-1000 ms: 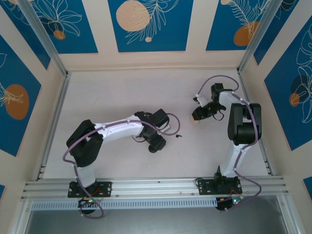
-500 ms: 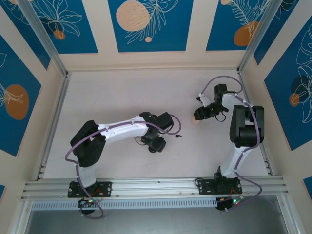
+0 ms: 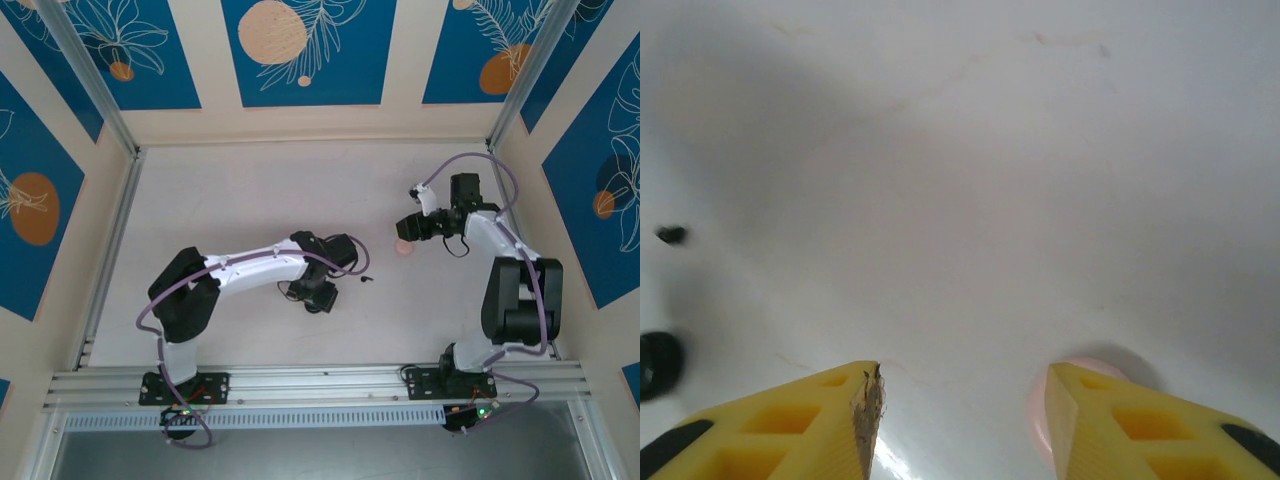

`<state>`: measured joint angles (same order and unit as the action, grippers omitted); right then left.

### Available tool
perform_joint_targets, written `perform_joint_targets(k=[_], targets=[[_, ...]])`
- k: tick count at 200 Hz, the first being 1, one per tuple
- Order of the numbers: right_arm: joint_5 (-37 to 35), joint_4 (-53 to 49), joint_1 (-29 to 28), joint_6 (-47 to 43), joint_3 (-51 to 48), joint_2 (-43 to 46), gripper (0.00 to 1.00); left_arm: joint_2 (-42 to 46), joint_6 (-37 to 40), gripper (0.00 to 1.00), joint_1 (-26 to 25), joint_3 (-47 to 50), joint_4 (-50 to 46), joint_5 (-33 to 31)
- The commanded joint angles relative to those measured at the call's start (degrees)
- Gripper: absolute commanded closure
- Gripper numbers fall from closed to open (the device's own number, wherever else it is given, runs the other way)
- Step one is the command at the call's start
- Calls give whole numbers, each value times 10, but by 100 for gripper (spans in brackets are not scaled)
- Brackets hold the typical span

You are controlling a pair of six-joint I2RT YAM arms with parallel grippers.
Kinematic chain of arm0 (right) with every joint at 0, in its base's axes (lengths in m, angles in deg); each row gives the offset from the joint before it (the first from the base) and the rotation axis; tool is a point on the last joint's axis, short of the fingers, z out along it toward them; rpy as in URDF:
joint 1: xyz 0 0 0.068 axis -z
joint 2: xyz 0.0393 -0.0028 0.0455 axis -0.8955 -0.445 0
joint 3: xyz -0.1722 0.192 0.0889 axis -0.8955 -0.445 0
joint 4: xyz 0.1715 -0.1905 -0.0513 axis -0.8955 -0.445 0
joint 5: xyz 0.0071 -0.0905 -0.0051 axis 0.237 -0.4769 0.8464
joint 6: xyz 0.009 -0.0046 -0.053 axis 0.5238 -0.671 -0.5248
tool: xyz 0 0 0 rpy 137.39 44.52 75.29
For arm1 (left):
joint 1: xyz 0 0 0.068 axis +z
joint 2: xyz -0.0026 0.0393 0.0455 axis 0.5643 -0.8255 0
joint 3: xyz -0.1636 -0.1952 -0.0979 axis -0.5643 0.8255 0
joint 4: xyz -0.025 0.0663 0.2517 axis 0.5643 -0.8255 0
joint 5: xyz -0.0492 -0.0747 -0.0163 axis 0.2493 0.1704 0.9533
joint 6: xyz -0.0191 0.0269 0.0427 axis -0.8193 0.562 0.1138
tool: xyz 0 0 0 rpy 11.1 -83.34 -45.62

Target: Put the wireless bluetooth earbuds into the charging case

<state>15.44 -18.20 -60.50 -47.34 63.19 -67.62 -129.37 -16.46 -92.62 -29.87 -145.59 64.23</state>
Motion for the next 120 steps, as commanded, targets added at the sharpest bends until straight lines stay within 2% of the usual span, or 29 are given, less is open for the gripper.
perform_joint_targets(k=[1,66,120], targets=[[71,89,-13,55,-34,43,52,-20,-28,40,-12,-18,-18,-13],[78,128,-46,99,-83,97,50,-57,-36,38,-12,-36,-29,-36],[79,123,-66,103,-86,115,50,-85,-33,36,-11,-37,-14,-22]])
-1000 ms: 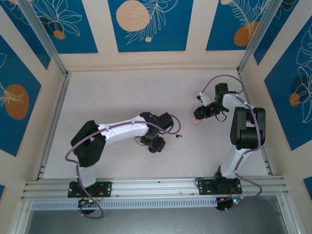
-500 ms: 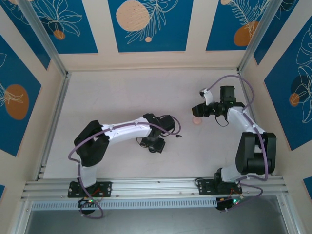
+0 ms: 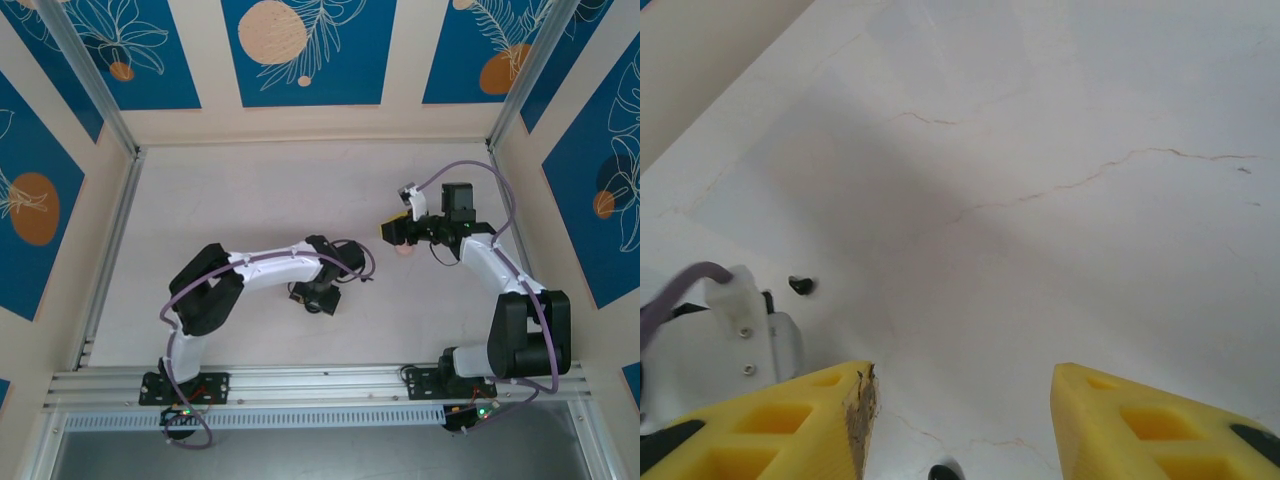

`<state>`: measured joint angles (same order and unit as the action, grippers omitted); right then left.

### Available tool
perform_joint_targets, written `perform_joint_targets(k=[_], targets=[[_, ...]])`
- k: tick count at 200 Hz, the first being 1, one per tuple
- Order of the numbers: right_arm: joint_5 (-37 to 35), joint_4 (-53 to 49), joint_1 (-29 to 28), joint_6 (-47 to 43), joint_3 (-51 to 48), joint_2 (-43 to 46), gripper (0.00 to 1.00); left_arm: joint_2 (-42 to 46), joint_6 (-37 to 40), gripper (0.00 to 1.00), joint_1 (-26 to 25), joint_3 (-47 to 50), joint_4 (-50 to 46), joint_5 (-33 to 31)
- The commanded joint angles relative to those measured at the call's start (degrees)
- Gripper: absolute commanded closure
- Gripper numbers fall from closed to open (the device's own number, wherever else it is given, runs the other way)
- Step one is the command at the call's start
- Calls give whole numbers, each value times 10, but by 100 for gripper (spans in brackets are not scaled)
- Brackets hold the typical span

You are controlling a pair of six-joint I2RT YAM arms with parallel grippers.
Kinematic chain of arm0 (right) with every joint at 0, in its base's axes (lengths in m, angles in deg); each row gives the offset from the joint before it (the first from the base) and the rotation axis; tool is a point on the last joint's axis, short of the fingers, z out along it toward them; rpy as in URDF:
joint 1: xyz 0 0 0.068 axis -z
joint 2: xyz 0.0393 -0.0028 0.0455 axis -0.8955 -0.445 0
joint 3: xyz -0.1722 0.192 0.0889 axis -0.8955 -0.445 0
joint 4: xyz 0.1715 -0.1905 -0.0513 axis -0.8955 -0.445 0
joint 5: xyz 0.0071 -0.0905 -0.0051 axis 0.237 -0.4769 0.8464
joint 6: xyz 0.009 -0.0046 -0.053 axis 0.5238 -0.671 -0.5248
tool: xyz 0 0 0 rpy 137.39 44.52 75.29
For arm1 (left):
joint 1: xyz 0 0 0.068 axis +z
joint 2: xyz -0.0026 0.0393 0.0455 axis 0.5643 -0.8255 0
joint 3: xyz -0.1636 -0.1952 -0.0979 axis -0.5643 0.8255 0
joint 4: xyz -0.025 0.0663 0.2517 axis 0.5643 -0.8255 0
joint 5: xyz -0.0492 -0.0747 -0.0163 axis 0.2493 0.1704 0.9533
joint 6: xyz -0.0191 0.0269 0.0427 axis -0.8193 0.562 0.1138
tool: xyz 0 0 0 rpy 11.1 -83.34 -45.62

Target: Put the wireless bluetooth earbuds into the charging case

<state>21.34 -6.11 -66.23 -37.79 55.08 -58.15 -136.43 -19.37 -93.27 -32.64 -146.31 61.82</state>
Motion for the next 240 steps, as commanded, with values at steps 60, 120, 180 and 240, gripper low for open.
perform_joint_targets(k=[60,120,180,240], targets=[[29,21,-16,25,-19,48,52,-20,11,49,-3,1,11,3],[37,43,-14,73,-45,88,53,-28,51,50,-2,8,14,-1],[20,32,-14,94,-64,122,52,-29,62,44,-1,15,25,9],[22,21,-12,119,-60,130,51,-29,81,53,-1,13,19,4]])
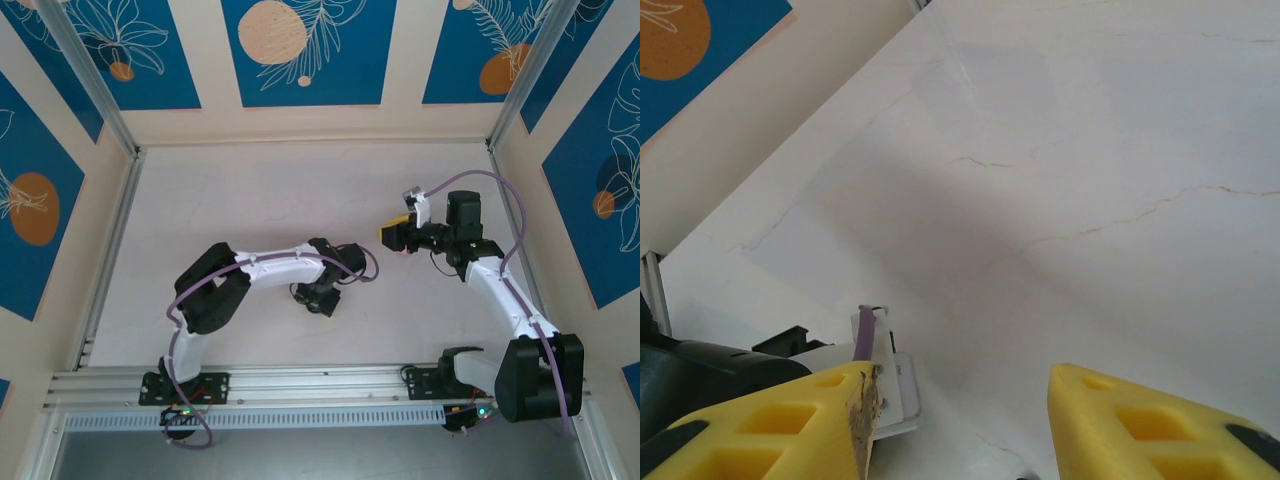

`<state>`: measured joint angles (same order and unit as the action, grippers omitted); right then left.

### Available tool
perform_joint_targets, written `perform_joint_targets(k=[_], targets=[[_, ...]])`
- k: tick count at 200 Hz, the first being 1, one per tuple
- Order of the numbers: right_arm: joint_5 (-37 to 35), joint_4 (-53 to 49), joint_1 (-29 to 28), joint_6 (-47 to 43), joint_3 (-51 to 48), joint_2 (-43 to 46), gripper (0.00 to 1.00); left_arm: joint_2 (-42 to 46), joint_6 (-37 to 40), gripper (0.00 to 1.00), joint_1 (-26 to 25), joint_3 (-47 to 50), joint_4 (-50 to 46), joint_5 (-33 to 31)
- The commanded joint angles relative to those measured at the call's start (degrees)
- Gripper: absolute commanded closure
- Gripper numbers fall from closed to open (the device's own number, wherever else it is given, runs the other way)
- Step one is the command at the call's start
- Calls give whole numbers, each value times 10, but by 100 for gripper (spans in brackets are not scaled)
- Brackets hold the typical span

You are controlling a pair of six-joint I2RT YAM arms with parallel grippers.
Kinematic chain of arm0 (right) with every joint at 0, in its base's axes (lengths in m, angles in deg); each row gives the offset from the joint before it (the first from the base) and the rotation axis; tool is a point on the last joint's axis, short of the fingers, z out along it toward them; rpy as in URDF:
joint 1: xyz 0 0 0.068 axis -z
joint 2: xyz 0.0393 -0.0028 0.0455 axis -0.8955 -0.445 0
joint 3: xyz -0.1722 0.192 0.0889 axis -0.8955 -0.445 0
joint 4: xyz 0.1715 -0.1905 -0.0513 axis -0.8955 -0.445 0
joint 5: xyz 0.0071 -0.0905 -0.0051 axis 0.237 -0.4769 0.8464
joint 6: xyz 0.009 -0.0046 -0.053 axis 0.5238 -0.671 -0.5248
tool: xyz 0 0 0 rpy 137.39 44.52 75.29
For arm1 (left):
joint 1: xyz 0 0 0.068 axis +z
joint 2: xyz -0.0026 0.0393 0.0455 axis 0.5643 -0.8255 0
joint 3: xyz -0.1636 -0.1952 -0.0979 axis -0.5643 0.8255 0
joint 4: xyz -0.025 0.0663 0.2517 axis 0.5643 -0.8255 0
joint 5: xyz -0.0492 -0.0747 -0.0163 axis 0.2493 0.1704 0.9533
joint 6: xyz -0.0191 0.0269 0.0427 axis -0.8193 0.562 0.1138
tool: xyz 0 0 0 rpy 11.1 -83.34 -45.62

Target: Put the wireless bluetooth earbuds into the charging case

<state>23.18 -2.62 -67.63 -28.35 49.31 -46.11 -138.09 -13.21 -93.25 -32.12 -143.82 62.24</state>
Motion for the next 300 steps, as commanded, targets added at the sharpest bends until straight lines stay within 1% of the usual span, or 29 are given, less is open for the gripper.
perform_joint_targets(k=[1,35,53,70,85,106,123,157,177,193,213,234,249,266,300], targets=[[3,-15,2,26,-3,9,51,-12,20,53,-1,7,-6,0],[4,-24,15,95,-6,1,51,3,75,57,-1,5,-6,-28],[25,-38,30,136,-5,-15,51,22,115,57,-1,27,22,-18],[44,-75,41,154,3,-36,51,42,146,58,-1,55,55,-7],[65,-99,45,164,2,-51,51,64,175,58,-2,83,93,11],[105,-104,45,163,-13,-55,51,99,222,58,-2,127,162,35],[115,-113,42,166,-22,-56,51,127,268,58,-2,161,218,47],[145,-159,37,153,-28,-74,52,155,355,58,-2,193,271,63],[152,-147,29,172,-51,-80,52,173,400,58,-2,230,336,84],[151,-159,24,177,-56,-94,52,186,428,58,-2,253,381,101],[151,-166,13,185,-66,-110,54,198,453,58,-2,269,411,125],[150,-149,0,209,-84,-110,55,212,472,57,-2,291,442,149],[147,-143,-13,219,-91,-109,55,224,485,57,-2,306,459,162],[135,-145,-35,225,-97,-107,56,235,496,57,-2,317,468,163],[122,-114,-87,255,-114,-110,58,238,505,57,-2,315,460,158]])
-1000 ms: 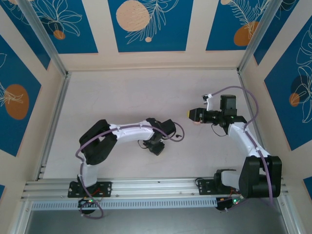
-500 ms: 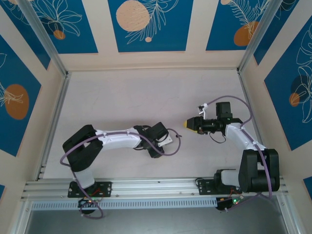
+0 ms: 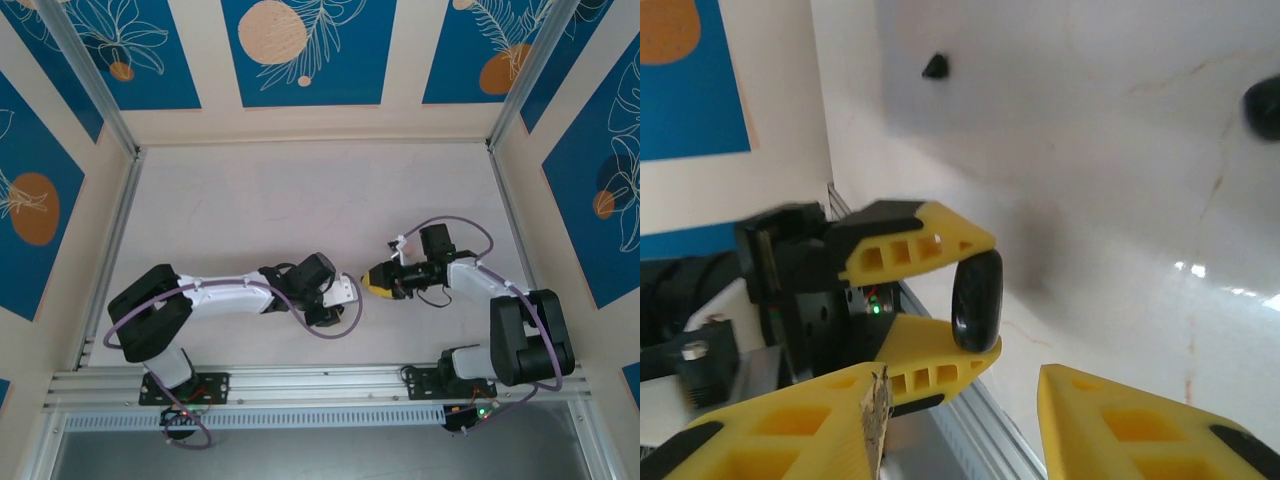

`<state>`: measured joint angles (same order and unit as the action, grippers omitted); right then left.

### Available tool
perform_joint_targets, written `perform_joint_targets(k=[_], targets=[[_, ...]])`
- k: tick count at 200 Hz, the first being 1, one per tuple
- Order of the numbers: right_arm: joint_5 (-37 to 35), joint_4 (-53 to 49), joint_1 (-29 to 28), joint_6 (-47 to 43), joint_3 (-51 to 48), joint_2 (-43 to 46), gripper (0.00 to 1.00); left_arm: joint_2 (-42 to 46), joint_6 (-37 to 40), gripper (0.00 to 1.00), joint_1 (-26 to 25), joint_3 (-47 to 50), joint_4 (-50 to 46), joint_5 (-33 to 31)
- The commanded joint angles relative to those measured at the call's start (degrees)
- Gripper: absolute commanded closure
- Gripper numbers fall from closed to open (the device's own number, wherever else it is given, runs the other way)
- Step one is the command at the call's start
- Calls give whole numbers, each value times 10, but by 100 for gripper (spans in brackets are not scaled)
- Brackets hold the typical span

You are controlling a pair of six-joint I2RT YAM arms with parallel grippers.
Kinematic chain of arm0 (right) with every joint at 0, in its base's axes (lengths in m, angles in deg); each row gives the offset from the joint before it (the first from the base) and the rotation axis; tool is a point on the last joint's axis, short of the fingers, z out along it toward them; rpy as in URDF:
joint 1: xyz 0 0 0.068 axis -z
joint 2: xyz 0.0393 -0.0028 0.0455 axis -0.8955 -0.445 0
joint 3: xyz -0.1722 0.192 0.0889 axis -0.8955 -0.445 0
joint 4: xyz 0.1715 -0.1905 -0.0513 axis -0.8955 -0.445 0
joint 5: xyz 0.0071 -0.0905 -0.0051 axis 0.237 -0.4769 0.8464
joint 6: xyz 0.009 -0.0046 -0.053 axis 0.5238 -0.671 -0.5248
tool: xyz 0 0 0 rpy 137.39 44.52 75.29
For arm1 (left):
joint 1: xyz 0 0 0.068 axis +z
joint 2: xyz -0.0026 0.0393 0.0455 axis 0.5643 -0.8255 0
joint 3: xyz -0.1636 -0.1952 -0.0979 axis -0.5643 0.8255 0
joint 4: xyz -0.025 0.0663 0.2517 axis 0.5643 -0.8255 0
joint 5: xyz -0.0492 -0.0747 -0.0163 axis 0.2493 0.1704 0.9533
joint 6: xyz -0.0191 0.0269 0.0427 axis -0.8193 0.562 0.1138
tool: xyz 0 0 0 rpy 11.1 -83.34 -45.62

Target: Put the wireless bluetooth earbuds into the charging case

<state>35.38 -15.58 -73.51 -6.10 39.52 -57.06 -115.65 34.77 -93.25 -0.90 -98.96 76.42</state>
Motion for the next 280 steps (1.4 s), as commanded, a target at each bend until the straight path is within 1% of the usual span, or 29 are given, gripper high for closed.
perform_joint_targets(k=[1,41,74,212,252,280], targets=[[0,16,-30,33,-16,-1,58,13,25,57,-2,3,12,16],[-12,43,-74,65,-27,-3,60,9,22,57,-2,-1,13,15],[-17,59,-95,79,-32,-11,60,11,19,57,-2,-2,17,19],[9,108,-129,97,-17,-66,61,26,16,59,-2,-3,29,30],[17,119,-135,99,-14,-75,69,32,14,59,-2,-2,35,29],[24,125,-138,99,-14,-74,79,33,15,59,-2,-4,36,26]])
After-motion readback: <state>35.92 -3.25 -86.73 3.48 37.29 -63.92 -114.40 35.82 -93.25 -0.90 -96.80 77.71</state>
